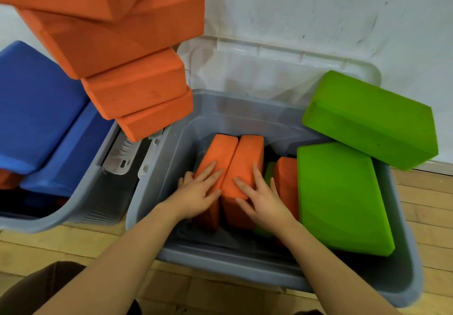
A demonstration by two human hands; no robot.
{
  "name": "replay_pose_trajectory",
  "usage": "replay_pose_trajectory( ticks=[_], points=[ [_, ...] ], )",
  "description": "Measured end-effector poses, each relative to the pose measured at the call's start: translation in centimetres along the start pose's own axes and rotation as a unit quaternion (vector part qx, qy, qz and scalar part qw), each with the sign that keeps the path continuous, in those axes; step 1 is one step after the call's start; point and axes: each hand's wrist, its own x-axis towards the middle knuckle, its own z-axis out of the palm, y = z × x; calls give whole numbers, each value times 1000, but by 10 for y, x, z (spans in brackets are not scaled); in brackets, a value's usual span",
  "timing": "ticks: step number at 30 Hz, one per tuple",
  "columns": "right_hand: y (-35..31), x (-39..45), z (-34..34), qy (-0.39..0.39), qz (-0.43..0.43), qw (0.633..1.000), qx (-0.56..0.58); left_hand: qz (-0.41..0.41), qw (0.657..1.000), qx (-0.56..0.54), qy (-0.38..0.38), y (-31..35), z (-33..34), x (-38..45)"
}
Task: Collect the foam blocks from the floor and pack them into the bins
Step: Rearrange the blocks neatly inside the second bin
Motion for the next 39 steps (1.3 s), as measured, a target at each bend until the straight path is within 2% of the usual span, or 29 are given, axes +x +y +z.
replay_pose_trajectory(
  ticks=[5, 9, 11, 13, 16, 22, 25, 28, 30, 32, 35, 39],
  points=[
    [-4, -4, 3, -8, 24, 999, 26, 61, 997, 45, 8, -8, -10, -11],
    [-7, -5, 1, 24, 32, 996, 79, 78, 990, 102, 62, -6, -15, -13],
    [-12, -7, -5, 65, 29, 990, 124, 86, 990, 77, 82, -6, -22, -19],
    [-16, -9, -13, 121, 34, 979, 160, 97, 984, 17, 147, -5, -27, -28],
    [-19, -9, -23, 196, 23, 970, 144, 77, 963, -49, 253, 2, -36, -35],
    [-27, 12, -33, 253, 57, 948, 187, -38, 954, -38, 296, 21, -39, -9],
    [-21, 13, -31, 299, 3, 951, 78, -11, 937, 36, 347, 28, -37, -6],
    [-13, 10, -21, 274, -13, 961, -46, -3, 945, 65, 320, 26, -33, -14],
    [-11, 11, -18, 242, 16, 967, -78, -7, 957, 83, 279, 22, -25, -25],
    [-10, 16, -20, 237, 41, 968, -76, -17, 970, 68, 231, 16, -21, -31],
    [-12, 21, -25, 238, 30, 970, -31, -12, 986, 39, 162, 8, -21, -26],
    [-10, 21, -19, 141, 2, 990, 23, -6, 988, 65, 142, 7, -29, -5]
  ],
)
